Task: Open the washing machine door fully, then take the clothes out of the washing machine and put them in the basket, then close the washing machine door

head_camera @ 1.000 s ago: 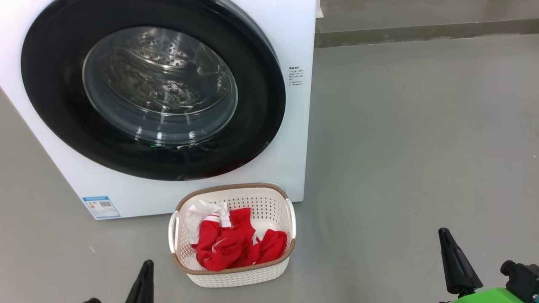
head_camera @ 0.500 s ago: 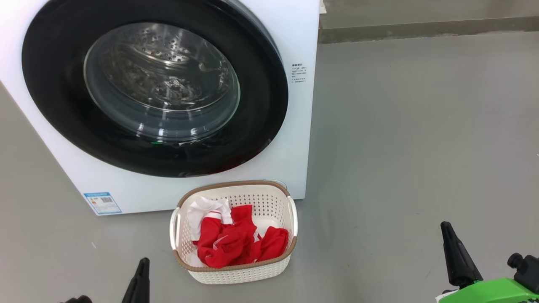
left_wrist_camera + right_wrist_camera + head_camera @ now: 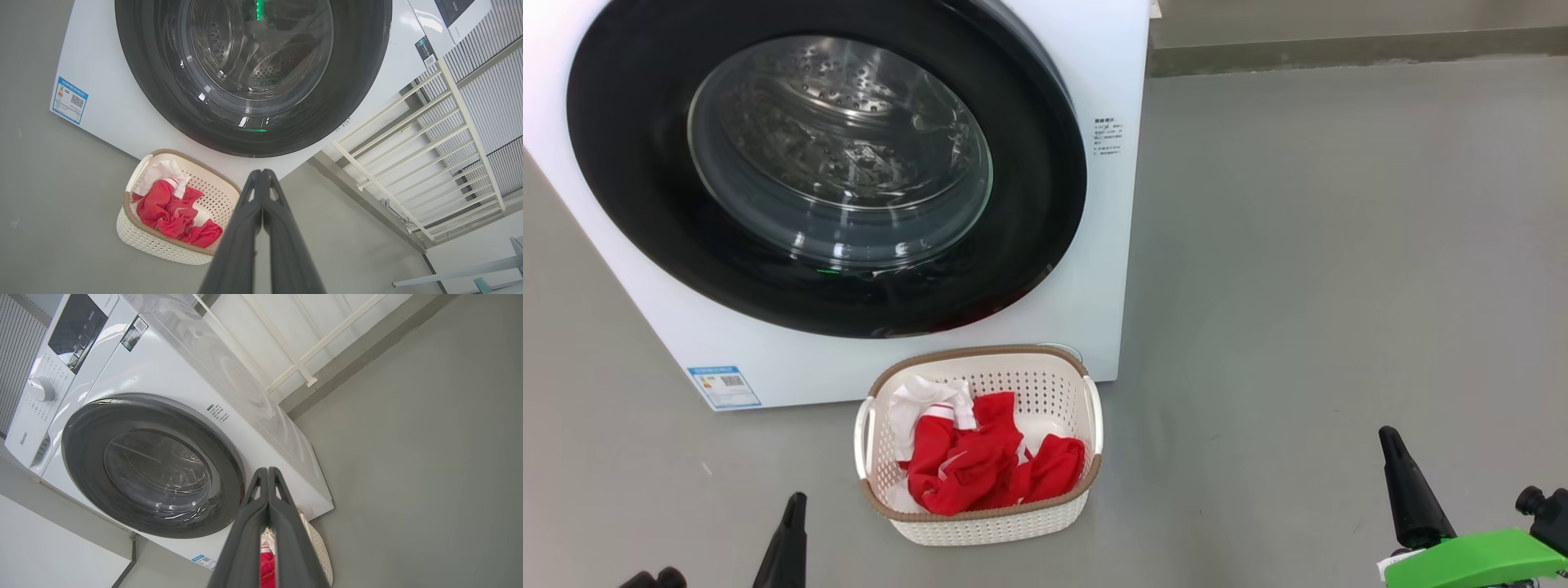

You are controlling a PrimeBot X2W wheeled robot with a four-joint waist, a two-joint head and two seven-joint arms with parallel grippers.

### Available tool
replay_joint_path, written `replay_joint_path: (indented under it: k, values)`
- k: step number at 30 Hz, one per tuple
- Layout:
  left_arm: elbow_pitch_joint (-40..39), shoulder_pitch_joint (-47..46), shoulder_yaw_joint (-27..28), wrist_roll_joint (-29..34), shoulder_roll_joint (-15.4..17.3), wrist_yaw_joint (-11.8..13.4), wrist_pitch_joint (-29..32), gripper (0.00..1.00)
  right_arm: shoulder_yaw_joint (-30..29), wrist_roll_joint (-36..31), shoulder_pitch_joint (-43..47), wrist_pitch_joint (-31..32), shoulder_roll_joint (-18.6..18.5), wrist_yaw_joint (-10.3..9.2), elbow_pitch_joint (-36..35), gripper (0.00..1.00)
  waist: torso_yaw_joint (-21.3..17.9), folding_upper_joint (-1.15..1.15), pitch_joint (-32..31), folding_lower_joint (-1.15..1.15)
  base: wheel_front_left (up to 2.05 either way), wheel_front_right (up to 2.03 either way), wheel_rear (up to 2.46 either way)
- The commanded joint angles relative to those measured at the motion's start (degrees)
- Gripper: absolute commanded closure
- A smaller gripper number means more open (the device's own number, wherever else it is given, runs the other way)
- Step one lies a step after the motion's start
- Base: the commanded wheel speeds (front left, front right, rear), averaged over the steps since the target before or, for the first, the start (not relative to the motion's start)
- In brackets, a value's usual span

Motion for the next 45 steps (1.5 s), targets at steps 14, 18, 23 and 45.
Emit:
replay_joint_path:
  k: [14, 18, 23, 45]
  values:
    - [-0.2, -4.4, 2.3, -11.4, 0.7, -0.8, 2.8, 1.0, 0.1, 11.5, -4.8, 2.8, -1.2, -0.12, 0.0, 1.0, 0.5, 0.0, 0.6, 0.0, 0.0, 0.0, 0.0]
    - [0.1, -4.8, 2.5, -14.1, 0.7, -0.8, 3.4, 1.0, 0.0, 14.1, -5.2, 3.4, -1.3, -0.13, 0.3, 1.0, 0.6, 0.0, 0.8, 0.0, 0.0, 0.0, 0.0]
    - [0.4, -5.3, 2.8, -17.5, 0.7, -0.9, 4.3, 1.0, -0.1, 17.3, -5.8, 4.3, -1.3, -0.14, 0.8, 1.0, 0.7, 0.0, 1.0, 0.0, 0.0, 0.0, 0.0]
    - [1.8, -7.3, 4.1, -31.7, 0.8, -1.1, 7.8, 1.0, -0.6, 31.0, -8.3, 7.9, -1.4, -0.18, 2.5, 1.0, 1.4, 0.0, 1.8, 0.0, 0.0, 0.0, 0.0]
